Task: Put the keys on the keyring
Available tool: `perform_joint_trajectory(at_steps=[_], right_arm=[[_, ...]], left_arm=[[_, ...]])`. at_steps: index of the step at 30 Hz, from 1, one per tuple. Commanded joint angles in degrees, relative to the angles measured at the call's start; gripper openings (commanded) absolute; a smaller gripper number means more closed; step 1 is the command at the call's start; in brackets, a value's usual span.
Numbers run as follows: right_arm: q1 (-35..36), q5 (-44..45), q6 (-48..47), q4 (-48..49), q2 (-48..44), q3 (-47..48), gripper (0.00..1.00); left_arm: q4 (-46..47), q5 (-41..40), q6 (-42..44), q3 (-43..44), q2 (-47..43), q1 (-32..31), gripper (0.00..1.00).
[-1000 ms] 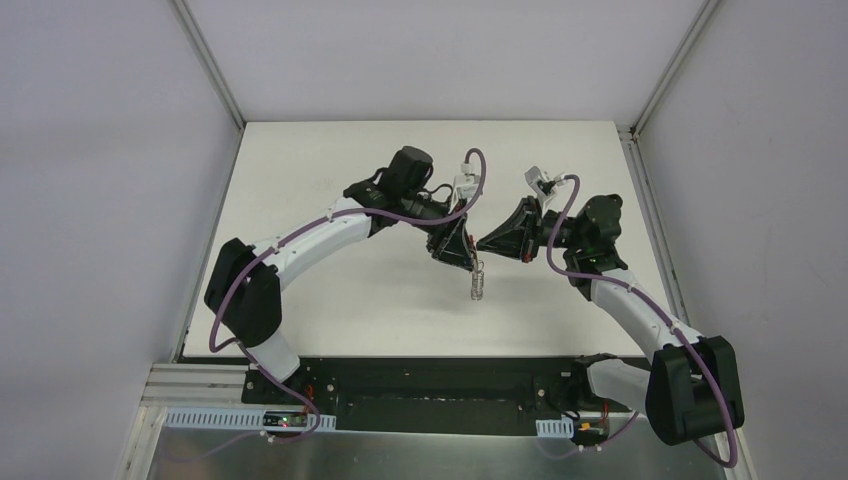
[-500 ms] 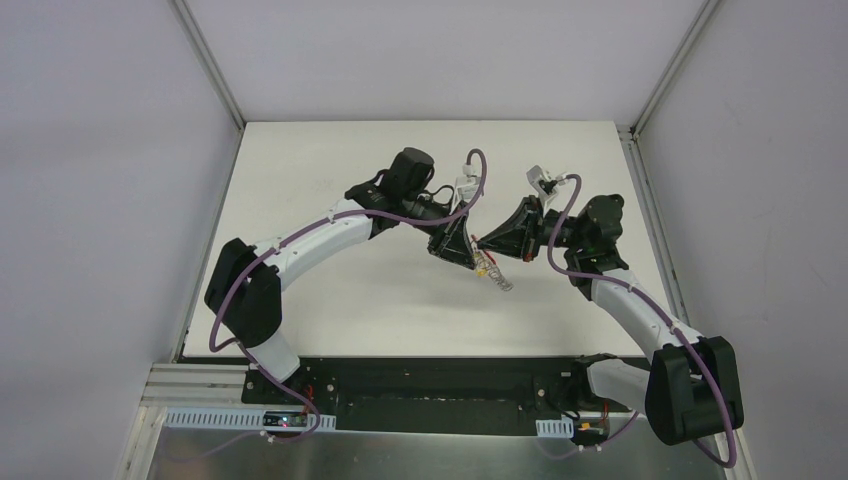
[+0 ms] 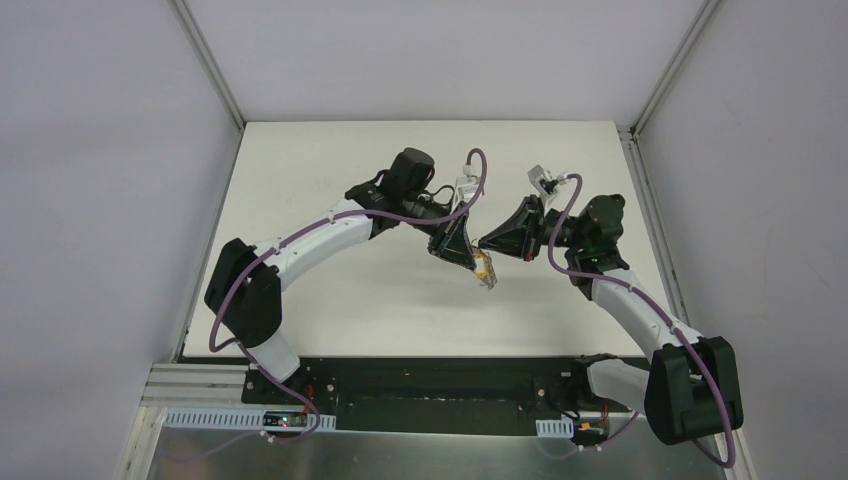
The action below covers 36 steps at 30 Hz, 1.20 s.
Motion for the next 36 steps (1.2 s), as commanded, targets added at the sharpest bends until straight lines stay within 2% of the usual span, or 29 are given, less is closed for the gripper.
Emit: perform_joint_trajectory(at_steps=[1,6,12,14,18,22,25,32,36], right_arm=[[-0.20,-0.46,-0.55,2.90,-1.05,0.51,0.00],[-0.22,-0.37,-0.60,2.81,-1.00,0.51,0.00],[-0.29,-0.37,-0.60,2.76,-1.00,0.50,0.00],[-0.33,-0.38,-0.68,2.72,-1.00,0.48,0.00],[-0.40,-0.43,-0.92,2.54,-1.00,0.51,0.00],[-0.45,-0.37,-1.80,1.65,-1.00,0.51,0.00],[-0.62,-0.22,-2.56,0.92,-1.18,0.63,0.00],[-1.01,0.79,-8.15,-5.66,-1.62,1.54,0.00],[-1.01,0.99,-9.62,-7.11,-1.53,1.69,0.00]], left_arm=[[1.59,0.40,-0.60,0.24,-1.16,-0.30,0.14],[6.60,0.45,-4.58,-1.61,-0.65,-0.30,0.24],[9.03,1.58,-8.65,-0.50,1.41,-0.30,0.27],[9.45,1.80,-9.07,-0.55,1.58,-0.30,0.24],[9.28,2.49,-8.95,-0.89,1.32,-0.23,0.12],[7.65,2.67,-7.64,-1.01,0.62,0.12,0.08],[4.81,2.66,-6.17,-0.26,0.11,0.69,0.01],[-8.34,2.60,-0.42,4.75,0.46,1.70,0.00],[-11.66,2.48,0.46,6.72,0.90,2.14,0.00]])
